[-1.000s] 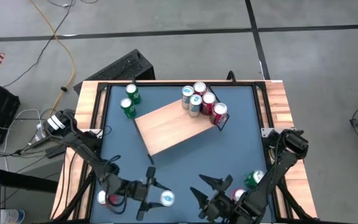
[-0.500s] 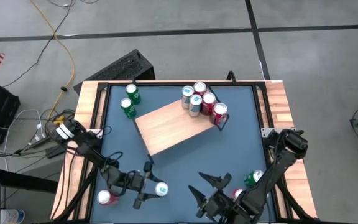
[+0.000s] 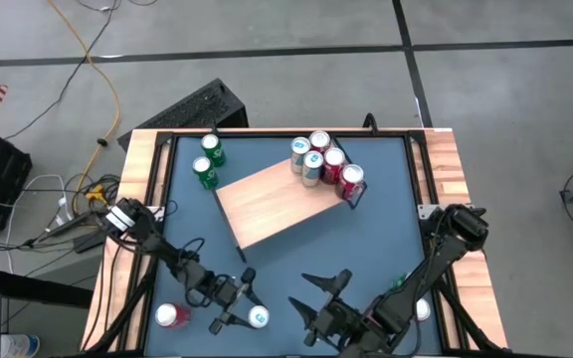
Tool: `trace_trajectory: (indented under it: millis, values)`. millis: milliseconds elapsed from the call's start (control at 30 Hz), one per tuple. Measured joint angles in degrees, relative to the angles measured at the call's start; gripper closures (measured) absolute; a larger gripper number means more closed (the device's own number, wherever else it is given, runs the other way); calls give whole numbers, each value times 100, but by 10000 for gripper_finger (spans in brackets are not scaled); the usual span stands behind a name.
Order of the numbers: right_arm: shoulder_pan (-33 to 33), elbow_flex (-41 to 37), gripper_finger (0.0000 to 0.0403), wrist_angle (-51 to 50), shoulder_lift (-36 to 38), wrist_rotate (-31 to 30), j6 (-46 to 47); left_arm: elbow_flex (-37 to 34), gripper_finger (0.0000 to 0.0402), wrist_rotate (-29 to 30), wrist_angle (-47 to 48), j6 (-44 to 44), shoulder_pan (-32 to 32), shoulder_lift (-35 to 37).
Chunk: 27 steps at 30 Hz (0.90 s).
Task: Place canned beverage on shelf
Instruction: Put the blue soda can on the shelf aligned with the other blue soda cans
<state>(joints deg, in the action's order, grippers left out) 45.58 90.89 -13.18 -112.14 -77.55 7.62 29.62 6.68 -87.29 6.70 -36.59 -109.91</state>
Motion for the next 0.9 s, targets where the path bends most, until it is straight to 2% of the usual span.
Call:
trace_trajectory:
  millis: [133,333,433,667,900]
  values:
    - [-49,0,95,1,0,179,12,-8,184,-447,-40,110,208,-6]
    - [-74,0,95,-1,0,296,142,-6,184,-257,54,-190,162,-4]
    - [-95,0,95,-1,0,305,142,8,179,103,233,-112,137,-4]
    - [-152,0,95,-3,-2,441,157,295,129,143,831,-6,146,5]
    - [-201,0,95,-50,-2,1075,121,399,102,69,1100,114,144,5]
